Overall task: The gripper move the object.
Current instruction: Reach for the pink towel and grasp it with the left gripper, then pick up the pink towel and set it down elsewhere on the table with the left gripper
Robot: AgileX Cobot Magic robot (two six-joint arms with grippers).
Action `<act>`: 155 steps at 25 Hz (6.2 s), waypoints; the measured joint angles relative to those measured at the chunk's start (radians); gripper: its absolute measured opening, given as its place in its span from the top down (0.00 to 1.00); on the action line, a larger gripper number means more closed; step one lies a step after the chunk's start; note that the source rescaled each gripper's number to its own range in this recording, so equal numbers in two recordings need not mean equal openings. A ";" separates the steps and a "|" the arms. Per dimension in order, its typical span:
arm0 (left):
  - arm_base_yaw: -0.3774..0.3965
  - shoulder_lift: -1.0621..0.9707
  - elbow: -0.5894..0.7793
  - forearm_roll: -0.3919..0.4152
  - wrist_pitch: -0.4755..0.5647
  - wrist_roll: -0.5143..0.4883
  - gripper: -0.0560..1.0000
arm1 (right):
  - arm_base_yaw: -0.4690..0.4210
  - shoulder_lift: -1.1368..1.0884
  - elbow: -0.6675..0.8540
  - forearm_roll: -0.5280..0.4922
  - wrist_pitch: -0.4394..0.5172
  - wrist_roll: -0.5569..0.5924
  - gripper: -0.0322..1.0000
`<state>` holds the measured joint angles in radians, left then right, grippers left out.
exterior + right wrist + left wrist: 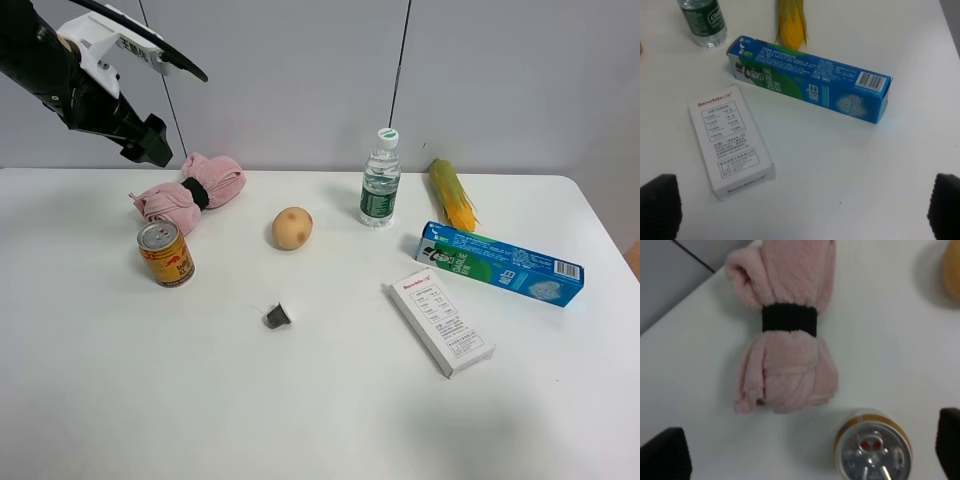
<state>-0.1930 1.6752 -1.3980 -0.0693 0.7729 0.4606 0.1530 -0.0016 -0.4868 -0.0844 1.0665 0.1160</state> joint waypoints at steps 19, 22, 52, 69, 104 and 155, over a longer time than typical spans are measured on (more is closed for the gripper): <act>0.094 0.311 -0.102 -0.071 -0.149 0.070 0.00 | 0.000 0.000 0.000 0.000 0.000 0.000 0.00; 0.094 0.378 -0.140 -0.071 -0.149 0.094 0.00 | 0.000 0.000 0.000 0.000 0.000 0.000 0.00; 0.057 0.604 -0.245 -0.149 -0.179 0.161 0.89 | 0.000 0.000 0.000 0.000 0.000 0.000 0.00; 0.057 0.427 -0.252 -0.148 -0.110 0.138 0.95 | 0.000 0.000 0.000 0.000 0.000 0.000 0.00; -0.341 0.136 -0.249 -0.173 0.339 -0.258 0.95 | 0.000 0.000 0.000 0.000 0.000 0.000 0.00; -0.532 0.450 -0.070 -0.201 -0.081 -0.260 0.95 | 0.000 0.000 0.000 0.000 0.000 0.000 0.00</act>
<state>-0.7245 2.1252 -1.4682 -0.2705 0.6918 0.2004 0.1530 -0.0016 -0.4868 -0.0844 1.0665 0.1160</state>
